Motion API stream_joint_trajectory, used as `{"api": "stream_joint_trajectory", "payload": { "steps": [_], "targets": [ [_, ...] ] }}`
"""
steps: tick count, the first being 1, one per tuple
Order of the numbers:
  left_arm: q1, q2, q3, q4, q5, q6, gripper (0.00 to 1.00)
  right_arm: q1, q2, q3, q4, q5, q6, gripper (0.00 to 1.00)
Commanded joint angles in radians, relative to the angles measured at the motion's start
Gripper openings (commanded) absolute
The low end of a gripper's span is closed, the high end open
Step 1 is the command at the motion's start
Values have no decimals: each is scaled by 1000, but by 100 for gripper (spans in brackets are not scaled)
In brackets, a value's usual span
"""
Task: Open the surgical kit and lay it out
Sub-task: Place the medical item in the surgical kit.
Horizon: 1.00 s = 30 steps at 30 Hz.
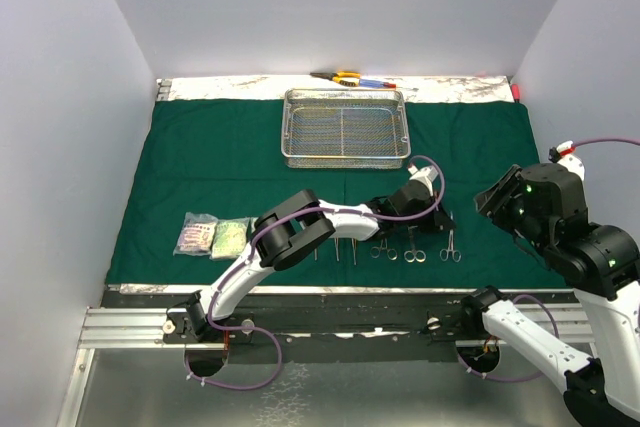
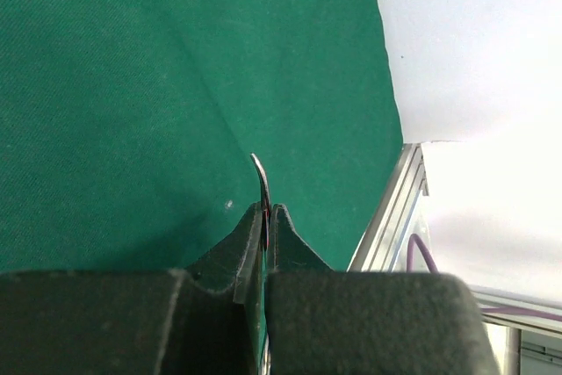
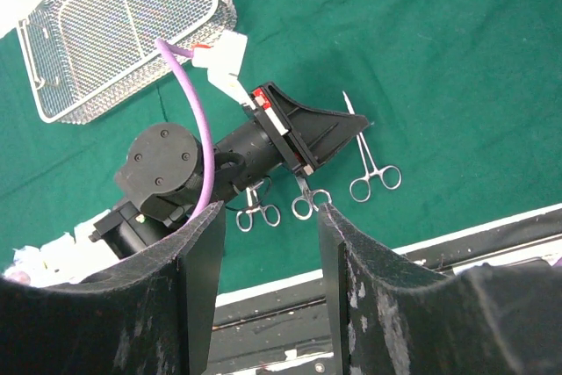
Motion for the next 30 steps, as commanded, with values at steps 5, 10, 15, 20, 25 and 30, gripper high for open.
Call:
{"api": "stream_joint_trajectory", "payload": {
  "steps": [5,10,15,20,25,30],
  "targets": [
    [-5,22,6,-41,-42,71,6,-2,-2,-32,-15,-16,23,51],
    [-3,15,-2,-90,-95,82,9,-2,3,-37,-9,-15,25,51],
    [1,12,-6,-105,-123,82,7,-2,1,-46,-9,-20,34,51],
    [4,10,-4,-140,-144,74,15,-2,1,-54,-7,-21,37,51],
    [4,-11,-6,-195,-180,64,37,-2,4,-53,-1,-23,37,51],
    [4,-40,8,-252,-201,65,50,-2,0,-53,4,-21,38,51]
  ]
}}
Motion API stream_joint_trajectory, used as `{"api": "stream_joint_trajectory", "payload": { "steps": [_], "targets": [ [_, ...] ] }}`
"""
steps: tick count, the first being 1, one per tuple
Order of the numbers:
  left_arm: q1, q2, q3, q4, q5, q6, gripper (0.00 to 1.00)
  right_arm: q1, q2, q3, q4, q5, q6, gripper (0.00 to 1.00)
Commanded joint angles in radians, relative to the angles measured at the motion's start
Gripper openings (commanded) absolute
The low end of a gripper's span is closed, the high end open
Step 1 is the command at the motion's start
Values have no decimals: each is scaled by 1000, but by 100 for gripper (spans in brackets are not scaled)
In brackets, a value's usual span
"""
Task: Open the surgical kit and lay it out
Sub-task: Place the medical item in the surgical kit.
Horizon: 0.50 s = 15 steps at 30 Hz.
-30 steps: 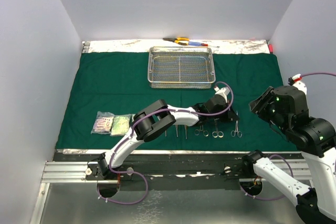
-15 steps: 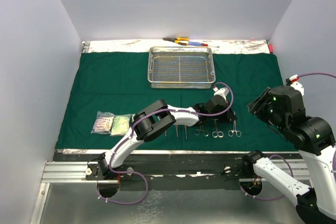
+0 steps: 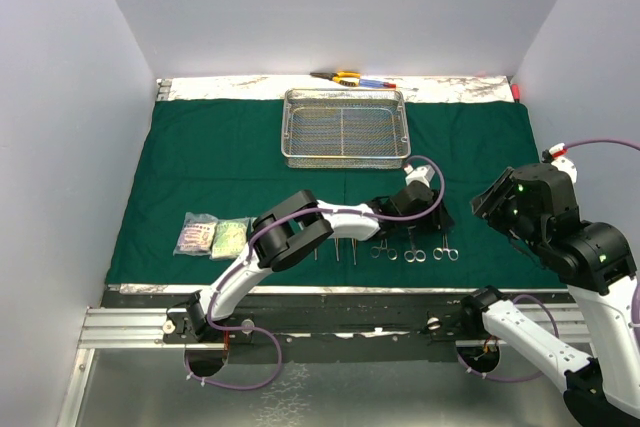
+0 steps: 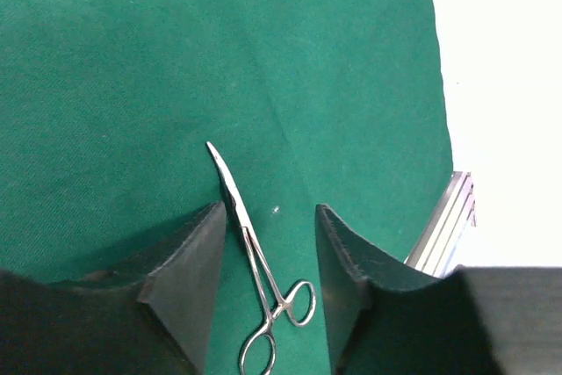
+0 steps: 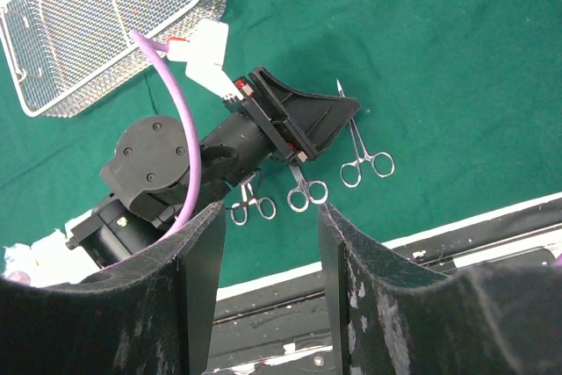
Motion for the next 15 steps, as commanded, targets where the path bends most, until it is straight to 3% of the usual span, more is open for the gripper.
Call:
{"api": "stream_joint_trajectory", "payload": {
  "steps": [1,10,15],
  "targets": [
    [5,-29,16,-171,-82,19,52,-2,-3,-9,4,-10,15,51],
    [5,-121,81,-346,-135,50,56,-2,-17,-5,24,-11,14,51],
    [5,-285,59,-458,-236,164,60,-1,-12,20,53,-10,-9,51]
  ]
}}
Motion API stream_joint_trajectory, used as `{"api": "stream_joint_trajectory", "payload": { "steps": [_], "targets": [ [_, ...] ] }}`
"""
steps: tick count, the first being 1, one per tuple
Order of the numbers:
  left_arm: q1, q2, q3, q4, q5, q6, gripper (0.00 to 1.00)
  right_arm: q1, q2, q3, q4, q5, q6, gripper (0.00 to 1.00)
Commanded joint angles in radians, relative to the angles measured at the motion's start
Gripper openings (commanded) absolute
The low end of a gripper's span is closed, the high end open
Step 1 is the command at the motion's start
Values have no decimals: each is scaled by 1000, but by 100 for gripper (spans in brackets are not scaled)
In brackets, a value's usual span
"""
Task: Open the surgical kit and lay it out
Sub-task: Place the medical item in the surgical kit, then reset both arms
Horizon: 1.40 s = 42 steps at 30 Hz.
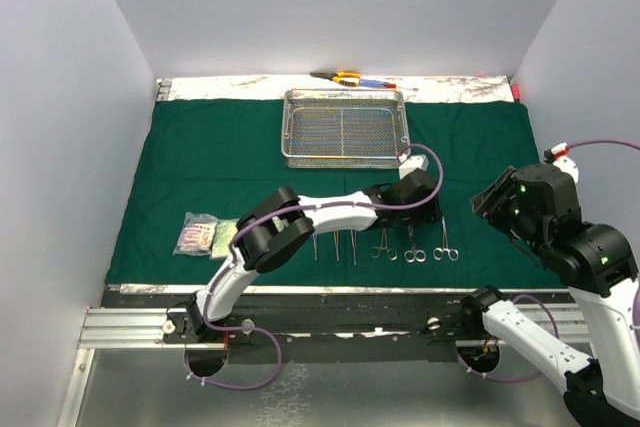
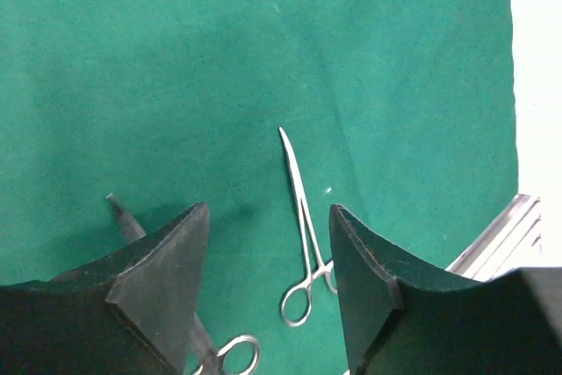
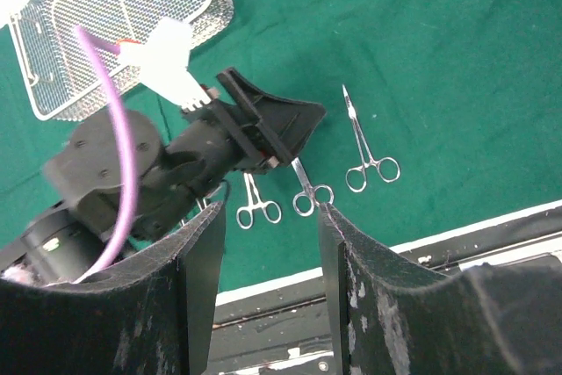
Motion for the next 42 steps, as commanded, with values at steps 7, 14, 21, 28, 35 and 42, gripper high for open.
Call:
{"api": "stream_joint_trajectory", "payload": {
  "steps": [7,14,21,28,35,42],
  "targets": [
    [8,-534,-115,-359,-352,293,63,-2,6,59,91,12,-47,54],
    [18,-938,-196,-592,-612,382,65,-2,7,99,167,35,-132,74],
    [17,-1308,-187,-740,-791,473,66,-1,23,161,190,107,-213,100],
    [18,-1539,-108,-863,-961,506,66,-2,24,205,234,181,-274,100],
    [19,-1612,-37,-947,-1055,524,66,-1,1,254,245,264,-316,100],
    [19,-1647,-24,-956,-1077,533,66,-2,-26,276,246,280,-346,100]
  ]
}}
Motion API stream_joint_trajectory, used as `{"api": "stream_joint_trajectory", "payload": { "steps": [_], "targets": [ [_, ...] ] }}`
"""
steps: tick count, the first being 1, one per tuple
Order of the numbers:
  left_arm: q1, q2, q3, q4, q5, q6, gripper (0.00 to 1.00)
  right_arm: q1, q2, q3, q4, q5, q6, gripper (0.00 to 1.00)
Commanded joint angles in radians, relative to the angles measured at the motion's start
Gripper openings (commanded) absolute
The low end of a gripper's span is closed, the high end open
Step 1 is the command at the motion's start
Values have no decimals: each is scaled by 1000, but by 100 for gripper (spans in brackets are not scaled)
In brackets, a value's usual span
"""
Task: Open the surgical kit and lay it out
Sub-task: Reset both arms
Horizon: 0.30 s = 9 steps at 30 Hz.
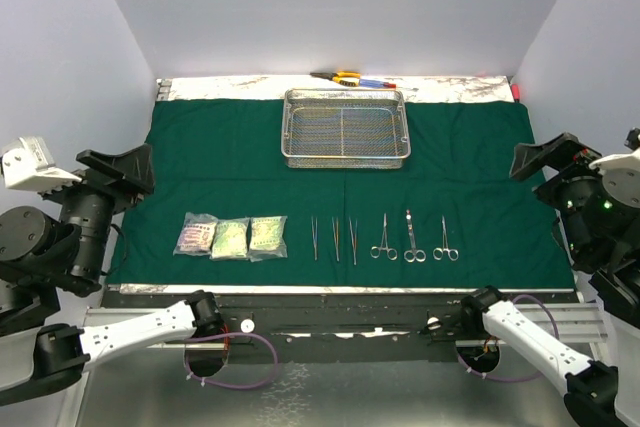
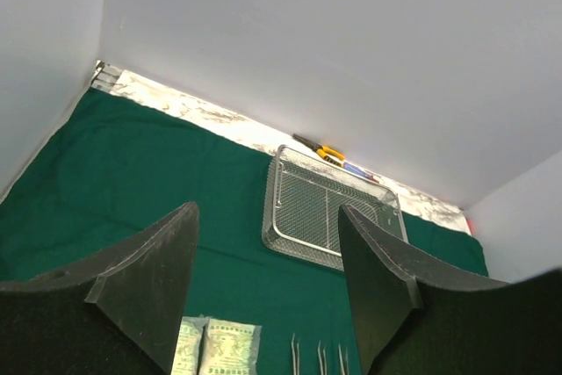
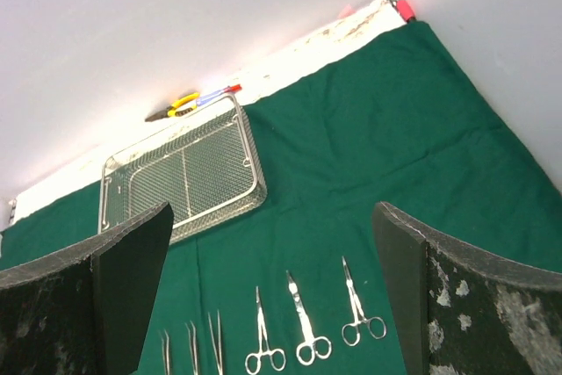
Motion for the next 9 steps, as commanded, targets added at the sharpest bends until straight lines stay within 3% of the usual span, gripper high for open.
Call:
{"api": "stream_joint_trajectory", "payload": {
  "steps": [1,9],
  "targets": [
    [2,-25,10,-44,-48,23,66,-1,-21,20,11,46,-31,100],
    [6,-36,-7,-42,-29,10,71,-2,-26,13,6,31,-21,100]
  ]
}}
